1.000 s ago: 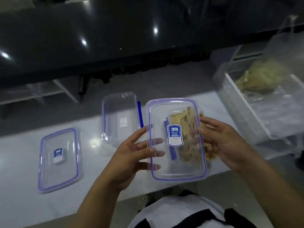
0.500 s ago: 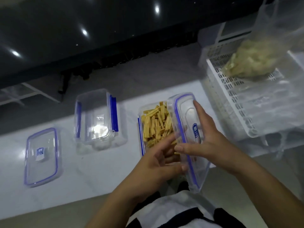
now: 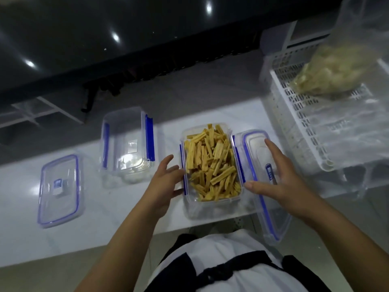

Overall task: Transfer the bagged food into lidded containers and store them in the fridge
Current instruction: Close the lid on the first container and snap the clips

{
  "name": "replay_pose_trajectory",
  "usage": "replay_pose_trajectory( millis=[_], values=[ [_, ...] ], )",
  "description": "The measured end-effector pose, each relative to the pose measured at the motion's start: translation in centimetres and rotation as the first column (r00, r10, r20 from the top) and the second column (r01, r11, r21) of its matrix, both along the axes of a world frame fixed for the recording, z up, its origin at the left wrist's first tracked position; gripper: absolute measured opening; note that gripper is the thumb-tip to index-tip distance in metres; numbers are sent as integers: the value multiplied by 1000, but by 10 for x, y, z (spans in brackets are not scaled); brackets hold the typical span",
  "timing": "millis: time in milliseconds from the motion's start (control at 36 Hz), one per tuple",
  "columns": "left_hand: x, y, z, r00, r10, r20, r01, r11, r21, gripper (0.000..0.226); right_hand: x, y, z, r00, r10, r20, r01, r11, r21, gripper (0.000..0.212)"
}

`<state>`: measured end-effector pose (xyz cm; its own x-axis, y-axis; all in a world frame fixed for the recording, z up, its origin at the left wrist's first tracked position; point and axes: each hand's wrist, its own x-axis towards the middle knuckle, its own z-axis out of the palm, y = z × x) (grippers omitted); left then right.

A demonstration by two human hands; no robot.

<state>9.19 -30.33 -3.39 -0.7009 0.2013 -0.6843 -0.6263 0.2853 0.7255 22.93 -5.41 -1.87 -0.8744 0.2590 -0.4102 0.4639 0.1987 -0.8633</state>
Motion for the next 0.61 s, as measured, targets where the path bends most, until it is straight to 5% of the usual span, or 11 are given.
replay_pose_trajectory(
  millis=[194, 333, 611],
  values=[
    [-19, -7, -13, 988, -89, 123, 71, 987, 143, 58, 17, -13, 1, 992, -117, 46, 113, 990, 87, 133],
    [-9, -4, -20, 975, -114, 191, 67, 969, 239, 66, 14, -28, 8, 987, -62, 149, 19, 961, 275, 133],
    [13, -1, -33, 952, -112, 284, -7, 923, 386, 43, -62, -67, 10, 957, -7, 290, -201, 702, 683, 127]
  ],
)
